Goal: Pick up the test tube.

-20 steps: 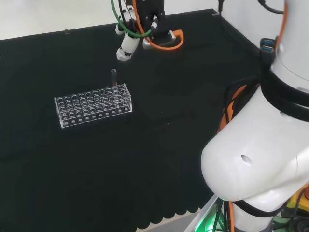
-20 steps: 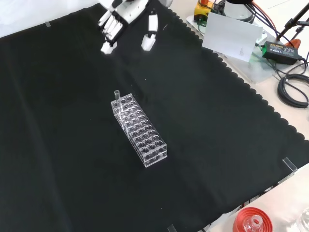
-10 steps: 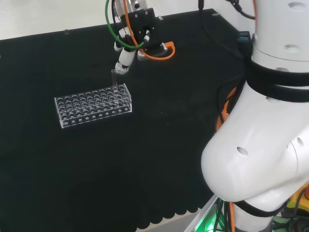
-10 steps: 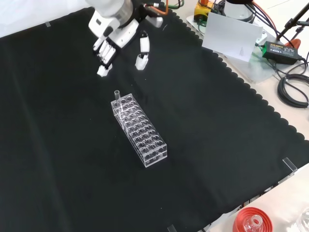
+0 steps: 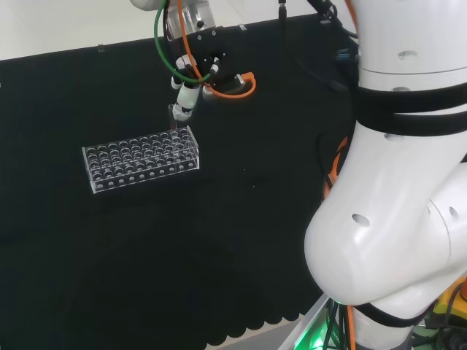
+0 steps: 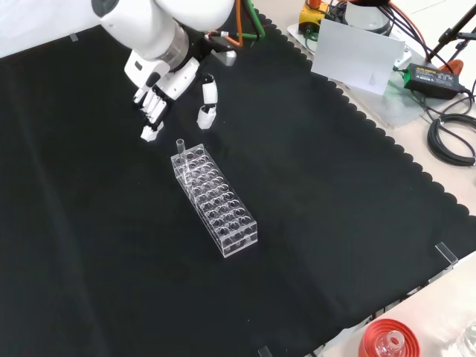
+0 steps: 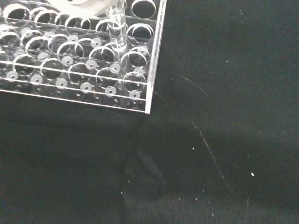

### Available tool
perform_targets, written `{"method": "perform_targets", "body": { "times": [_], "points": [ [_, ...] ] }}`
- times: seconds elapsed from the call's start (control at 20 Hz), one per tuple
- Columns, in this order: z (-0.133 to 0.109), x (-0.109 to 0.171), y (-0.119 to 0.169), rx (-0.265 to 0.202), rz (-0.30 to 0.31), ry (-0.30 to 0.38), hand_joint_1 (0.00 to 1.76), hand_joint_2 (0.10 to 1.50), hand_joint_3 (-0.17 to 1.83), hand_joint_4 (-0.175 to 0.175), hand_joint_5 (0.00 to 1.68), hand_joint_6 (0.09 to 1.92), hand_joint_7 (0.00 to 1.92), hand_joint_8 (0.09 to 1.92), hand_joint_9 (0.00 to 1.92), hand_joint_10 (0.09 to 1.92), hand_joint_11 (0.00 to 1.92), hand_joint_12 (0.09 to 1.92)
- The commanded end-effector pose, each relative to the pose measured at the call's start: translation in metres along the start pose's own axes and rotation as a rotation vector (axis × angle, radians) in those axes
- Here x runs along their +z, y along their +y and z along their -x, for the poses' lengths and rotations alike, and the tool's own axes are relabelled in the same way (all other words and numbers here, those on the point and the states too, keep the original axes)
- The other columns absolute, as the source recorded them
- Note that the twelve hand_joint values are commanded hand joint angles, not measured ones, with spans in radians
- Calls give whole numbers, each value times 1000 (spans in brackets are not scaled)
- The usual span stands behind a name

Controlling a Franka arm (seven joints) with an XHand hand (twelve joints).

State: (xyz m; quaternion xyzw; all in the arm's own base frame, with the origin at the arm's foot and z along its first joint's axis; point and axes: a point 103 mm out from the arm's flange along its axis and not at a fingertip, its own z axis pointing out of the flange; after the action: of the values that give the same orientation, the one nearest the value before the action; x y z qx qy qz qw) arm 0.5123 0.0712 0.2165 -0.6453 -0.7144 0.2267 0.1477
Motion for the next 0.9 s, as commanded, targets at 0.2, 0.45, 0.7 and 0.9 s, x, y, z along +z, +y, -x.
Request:
{"method": "perform_targets", "body": {
  "times": [0.2, 0.45, 0.7, 0.9],
  "points": [
    [-7, 11, 25, -10, -13, -3, 828, 723, 494, -81, 258, 90, 314, 954, 322, 990, 64, 1569],
    [-11, 17, 31, -12, -27, -6, 845, 719, 511, -86, 286, 101, 389, 944, 360, 978, 91, 1559],
    [-14, 21, 31, -14, -27, 0, 860, 714, 526, -92, 311, 116, 479, 928, 405, 962, 128, 1549],
    [-15, 22, 30, -11, -25, 13, 881, 709, 541, -108, 358, 186, 603, 887, 484, 920, 183, 1527]
  ]
}}
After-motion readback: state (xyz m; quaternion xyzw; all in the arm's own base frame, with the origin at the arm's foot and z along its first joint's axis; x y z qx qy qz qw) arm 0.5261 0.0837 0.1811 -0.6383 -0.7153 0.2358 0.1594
